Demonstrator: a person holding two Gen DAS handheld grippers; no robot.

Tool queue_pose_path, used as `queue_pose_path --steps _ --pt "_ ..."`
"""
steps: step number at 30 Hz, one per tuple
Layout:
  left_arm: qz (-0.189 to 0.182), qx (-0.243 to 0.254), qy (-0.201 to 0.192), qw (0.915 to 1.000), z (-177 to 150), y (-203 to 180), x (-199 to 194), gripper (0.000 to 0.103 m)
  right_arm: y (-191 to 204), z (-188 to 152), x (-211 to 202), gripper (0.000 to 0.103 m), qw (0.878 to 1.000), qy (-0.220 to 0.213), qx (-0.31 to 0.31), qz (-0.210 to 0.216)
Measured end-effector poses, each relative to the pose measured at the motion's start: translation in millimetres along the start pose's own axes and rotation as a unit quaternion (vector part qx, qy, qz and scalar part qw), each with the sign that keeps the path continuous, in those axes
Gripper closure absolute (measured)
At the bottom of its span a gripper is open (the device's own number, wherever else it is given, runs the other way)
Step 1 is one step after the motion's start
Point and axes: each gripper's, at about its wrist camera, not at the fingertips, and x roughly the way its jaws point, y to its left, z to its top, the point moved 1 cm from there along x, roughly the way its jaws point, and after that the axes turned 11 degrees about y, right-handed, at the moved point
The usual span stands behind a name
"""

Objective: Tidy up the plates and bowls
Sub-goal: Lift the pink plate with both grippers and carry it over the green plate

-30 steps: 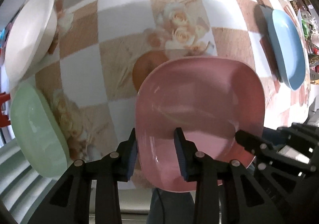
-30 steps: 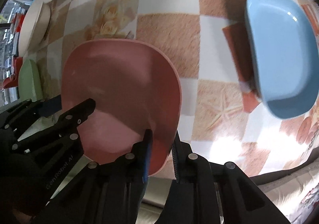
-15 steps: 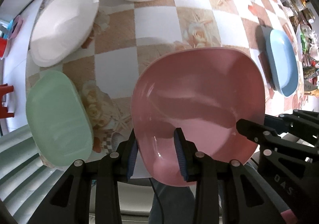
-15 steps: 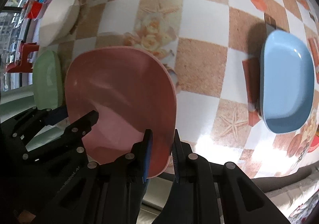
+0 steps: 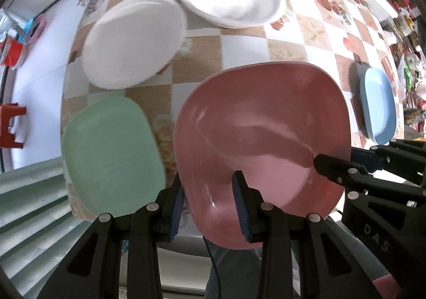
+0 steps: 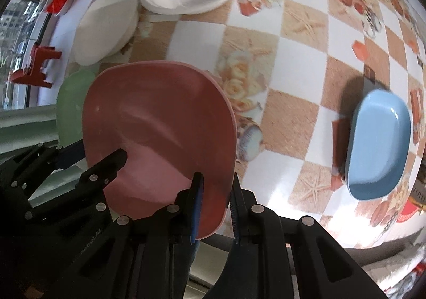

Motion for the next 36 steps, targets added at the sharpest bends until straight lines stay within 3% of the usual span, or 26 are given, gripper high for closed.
queue_pose_path --steps 15,24,36 --pt "0.004 -0.086 -0.021 0.9961 -56.9 74.2 -12.2 0.064 81.9 6.9 8.0 0.081 0.996 -0.006 -0.086 -0.017" --pt "0.013 -0.121 -0.02 0.9924 -53.8 122.6 7.6 0.064 133.1 17.6 29.4 0.081 0.993 -0.004 -0.113 -0.017" --pt "0.02 -0.168 -0.016 0.9855 -36.2 172.2 45.4 0.065 162.0 31.5 50.1 0.081 0.992 0.01 -0.122 -0.01"
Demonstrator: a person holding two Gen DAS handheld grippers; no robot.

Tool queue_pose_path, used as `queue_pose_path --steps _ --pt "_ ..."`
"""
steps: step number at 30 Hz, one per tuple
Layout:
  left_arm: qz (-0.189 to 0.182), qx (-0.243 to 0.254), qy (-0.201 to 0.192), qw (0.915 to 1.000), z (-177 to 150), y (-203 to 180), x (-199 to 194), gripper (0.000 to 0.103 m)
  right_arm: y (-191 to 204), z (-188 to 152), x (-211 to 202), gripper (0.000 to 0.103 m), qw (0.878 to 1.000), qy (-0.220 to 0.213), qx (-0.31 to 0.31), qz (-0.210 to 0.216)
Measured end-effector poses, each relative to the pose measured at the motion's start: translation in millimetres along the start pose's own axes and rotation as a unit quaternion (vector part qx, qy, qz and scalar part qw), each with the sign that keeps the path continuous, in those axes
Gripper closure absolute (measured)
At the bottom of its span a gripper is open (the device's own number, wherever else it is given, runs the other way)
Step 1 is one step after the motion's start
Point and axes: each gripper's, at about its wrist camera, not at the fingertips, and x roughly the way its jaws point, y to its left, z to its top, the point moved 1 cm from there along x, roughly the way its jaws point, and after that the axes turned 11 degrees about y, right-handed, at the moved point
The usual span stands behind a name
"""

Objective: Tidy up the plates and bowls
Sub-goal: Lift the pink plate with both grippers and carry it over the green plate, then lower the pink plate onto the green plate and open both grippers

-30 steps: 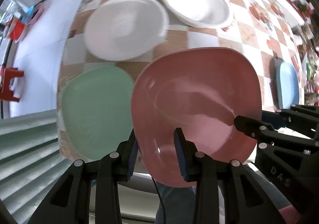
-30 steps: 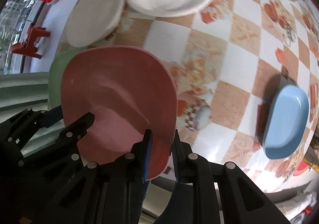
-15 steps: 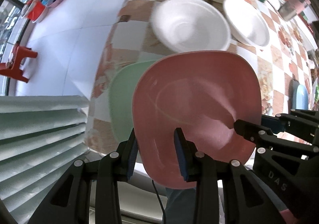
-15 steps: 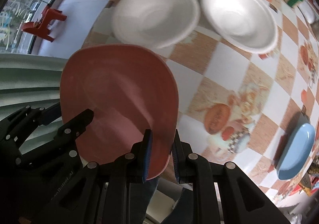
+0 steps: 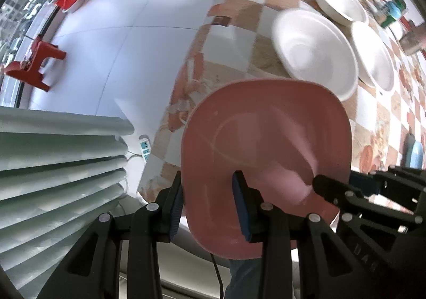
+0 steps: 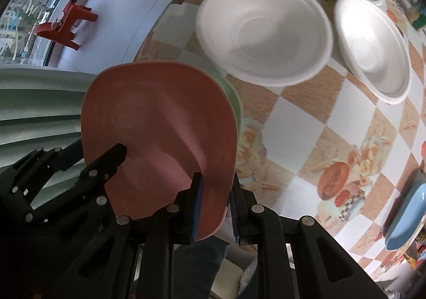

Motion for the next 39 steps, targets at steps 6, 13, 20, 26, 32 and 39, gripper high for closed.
queue_pose_path --steps 6,13,20,26,32,39 --pt "0.004 -0.007 0.008 0.9999 10.5 3.4 12.6 0.065 8.4 12.9 15.4 0.081 1.0 0.007 -0.001 0.001" --pt "-0.001 -0.003 0.01 0.9999 20.7 4.5 24.1 0.063 8.3 26.0 30.8 0.081 1.0 0.019 0.005 -0.006" --pt "0.01 -0.004 -0.005 0.9999 20.7 9.2 19.6 0.03 7.9 29.3 32.1 0.081 1.0 0.022 0.003 -0.006" --pt "-0.006 -0.027 0.001 0.9996 19.0 24.3 18.4 0.021 5.6 30.4 24.4 0.054 1.0 0.009 0.009 -0.007" --pt "-0.033 -0.043 0.003 0.9985 17.0 28.7 19.1 0.004 -7.4 20.9 12.2 0.016 1.0 -0.012 0.015 0.016" --pt "-0.058 0.001 0.016 0.9982 15.1 -0.1 16.9 0.004 -32.6 -8.3 4.2 0.001 0.999 -0.033 0.021 -0.005"
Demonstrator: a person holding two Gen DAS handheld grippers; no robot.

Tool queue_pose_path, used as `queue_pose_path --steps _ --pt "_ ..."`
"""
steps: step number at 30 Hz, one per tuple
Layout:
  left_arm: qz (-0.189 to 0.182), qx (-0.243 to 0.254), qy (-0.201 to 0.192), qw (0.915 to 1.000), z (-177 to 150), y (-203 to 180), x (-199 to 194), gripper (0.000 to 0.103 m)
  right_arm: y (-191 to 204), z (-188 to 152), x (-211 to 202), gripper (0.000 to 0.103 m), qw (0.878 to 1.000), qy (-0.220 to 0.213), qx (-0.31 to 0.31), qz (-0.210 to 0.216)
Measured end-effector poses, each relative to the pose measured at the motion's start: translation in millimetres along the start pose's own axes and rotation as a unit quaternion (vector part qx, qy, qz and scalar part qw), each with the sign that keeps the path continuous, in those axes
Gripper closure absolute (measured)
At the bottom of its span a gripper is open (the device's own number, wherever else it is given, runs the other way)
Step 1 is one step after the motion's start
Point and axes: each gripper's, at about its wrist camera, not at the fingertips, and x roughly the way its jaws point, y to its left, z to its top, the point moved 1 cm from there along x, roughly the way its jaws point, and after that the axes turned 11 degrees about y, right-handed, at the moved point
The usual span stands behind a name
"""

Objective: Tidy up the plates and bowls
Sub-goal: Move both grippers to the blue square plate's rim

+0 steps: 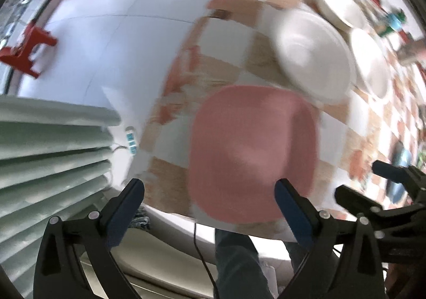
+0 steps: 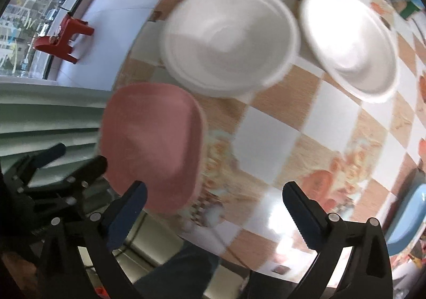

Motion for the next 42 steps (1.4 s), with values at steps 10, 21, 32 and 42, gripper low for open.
queue_pose_path --steps 10,21,32,42 --pt "0.017 0.177 0.014 0.984 -14.5 -129.5 2.2 0.004 -86.2 -63.5 -12.2 0.001 0.995 -0.008 0.098 -0.004" --pt "0.05 0.278 0.024 0.9589 -23.8 -236.5 3.9 0.004 -189.6 -114.6 -47.4 0.001 0.974 -0.051 0.222 0.011" --pt "0.077 0.308 0.048 0.947 -32.8 -319.7 23.2 0.004 -287.0 -176.2 -44.3 0.001 0.955 -0.054 0.292 -0.011" --pt "0.087 0.29 0.055 0.9516 -21.7 -375.7 42.3 0.004 -345.4 -190.4 -44.2 0.001 0.948 -0.059 0.311 -0.044"
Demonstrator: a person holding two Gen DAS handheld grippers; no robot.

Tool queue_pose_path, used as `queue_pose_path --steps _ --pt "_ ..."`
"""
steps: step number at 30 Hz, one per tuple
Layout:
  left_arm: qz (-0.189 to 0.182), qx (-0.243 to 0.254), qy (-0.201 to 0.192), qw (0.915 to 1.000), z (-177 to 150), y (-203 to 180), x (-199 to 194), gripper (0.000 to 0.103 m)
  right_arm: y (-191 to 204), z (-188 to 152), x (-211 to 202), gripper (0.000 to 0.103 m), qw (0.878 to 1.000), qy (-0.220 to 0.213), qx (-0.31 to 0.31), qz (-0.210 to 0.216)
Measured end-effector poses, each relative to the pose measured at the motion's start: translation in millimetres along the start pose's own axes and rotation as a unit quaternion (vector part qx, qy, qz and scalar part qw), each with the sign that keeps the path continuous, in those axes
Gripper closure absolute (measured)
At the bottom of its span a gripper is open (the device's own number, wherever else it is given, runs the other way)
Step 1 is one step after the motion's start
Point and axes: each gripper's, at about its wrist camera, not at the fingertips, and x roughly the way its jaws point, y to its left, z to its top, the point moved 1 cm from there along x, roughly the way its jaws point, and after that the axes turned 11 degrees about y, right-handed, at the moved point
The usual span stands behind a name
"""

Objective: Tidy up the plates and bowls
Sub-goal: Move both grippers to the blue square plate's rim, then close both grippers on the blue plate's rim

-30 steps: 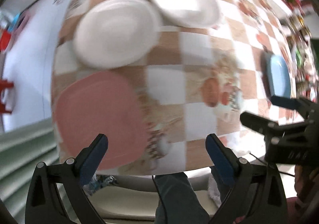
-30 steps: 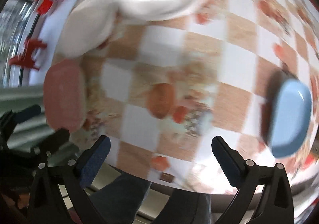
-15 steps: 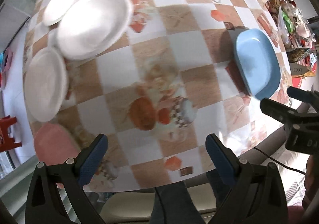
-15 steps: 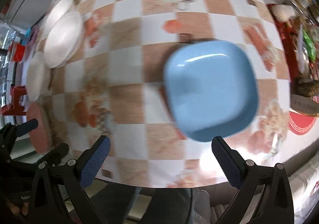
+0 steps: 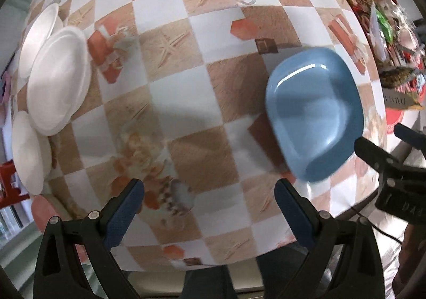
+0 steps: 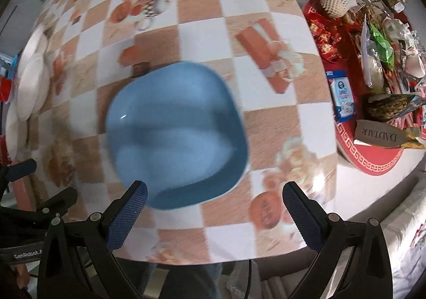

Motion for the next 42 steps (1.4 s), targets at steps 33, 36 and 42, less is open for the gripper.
queue_pose_path --steps 33,36,42 --pt "-0.014 -0.033 0.023 0.9991 57.6 -4.2 56.1 0.023 -2.5 38.5 37.1 0.056 0.993 0.031 -0.109 -0.009" --pt "-0.011 -0.028 0.021 0.9993 41.7 5.5 58.1 0.025 3.2 34.3 38.1 0.068 0.993 0.037 -0.109 0.003" --pt "0.006 -0.033 0.014 0.9994 13.2 44.7 63.8 0.028 35.0 13.0 42.7 0.073 0.99 0.056 -0.119 0.054"
